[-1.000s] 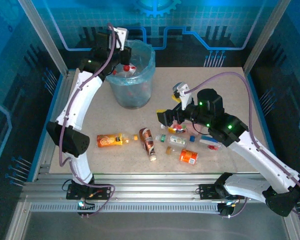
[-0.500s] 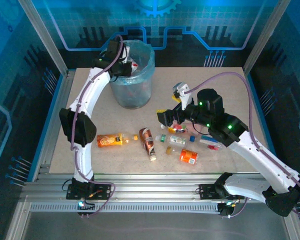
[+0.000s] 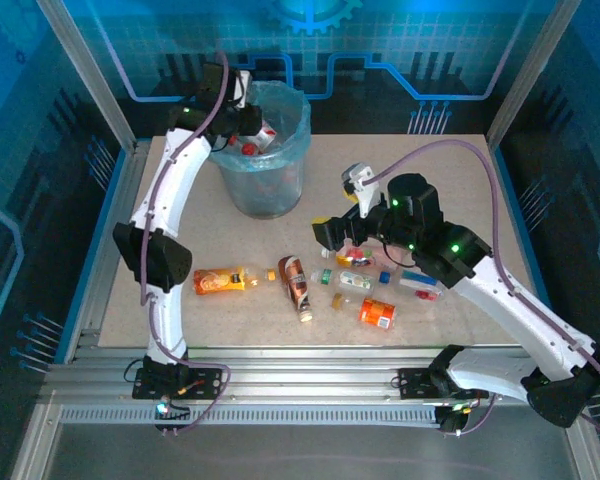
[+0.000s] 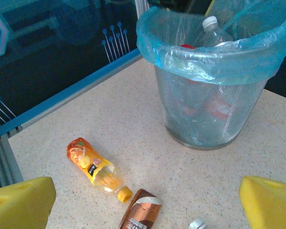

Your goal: Put the plastic bottles in the bin

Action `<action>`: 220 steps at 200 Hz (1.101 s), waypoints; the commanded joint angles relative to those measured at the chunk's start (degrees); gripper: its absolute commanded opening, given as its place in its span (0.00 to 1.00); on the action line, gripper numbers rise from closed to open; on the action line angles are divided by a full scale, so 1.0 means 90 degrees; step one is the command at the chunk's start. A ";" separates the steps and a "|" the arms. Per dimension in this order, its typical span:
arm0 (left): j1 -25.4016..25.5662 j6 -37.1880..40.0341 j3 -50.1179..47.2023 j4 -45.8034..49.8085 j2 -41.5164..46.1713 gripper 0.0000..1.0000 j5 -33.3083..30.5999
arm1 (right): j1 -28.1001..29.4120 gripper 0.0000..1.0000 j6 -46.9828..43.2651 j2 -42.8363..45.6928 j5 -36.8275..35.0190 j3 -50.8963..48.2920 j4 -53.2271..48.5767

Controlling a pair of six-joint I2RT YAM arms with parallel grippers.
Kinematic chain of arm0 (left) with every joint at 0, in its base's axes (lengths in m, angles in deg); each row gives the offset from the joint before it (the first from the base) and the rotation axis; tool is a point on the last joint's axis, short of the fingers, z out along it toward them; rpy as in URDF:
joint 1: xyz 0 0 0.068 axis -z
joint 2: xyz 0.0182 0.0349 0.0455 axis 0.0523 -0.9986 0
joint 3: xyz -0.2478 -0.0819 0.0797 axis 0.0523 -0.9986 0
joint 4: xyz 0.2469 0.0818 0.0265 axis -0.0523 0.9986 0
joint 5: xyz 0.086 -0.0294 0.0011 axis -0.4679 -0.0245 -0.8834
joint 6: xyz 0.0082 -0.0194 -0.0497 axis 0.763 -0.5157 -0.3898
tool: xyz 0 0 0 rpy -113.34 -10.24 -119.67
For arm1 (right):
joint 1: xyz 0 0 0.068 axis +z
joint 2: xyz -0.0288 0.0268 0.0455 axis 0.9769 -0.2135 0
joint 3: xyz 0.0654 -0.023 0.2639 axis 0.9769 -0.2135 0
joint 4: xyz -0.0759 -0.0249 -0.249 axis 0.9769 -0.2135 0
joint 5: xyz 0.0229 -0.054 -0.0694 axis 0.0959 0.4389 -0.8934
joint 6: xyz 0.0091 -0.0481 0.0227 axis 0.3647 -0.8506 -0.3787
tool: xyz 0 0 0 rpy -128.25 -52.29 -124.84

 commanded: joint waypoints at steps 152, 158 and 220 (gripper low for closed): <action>0.1573 0.4253 -0.7661 -0.4349 0.4868 0.90 0.4957 | -0.2322 0.93 -0.4991 -0.1905 0.0949 -0.0353 -0.1782; 0.1580 0.4297 -0.7681 -0.4382 0.4826 0.90 0.5071 | -0.2384 0.93 -0.5168 -0.2031 0.0982 -0.0301 -0.1867; 0.1593 0.4997 -0.7892 -0.4174 0.4576 0.91 0.5477 | -0.2792 0.99 -0.7247 -0.3341 0.0785 0.0096 -0.2738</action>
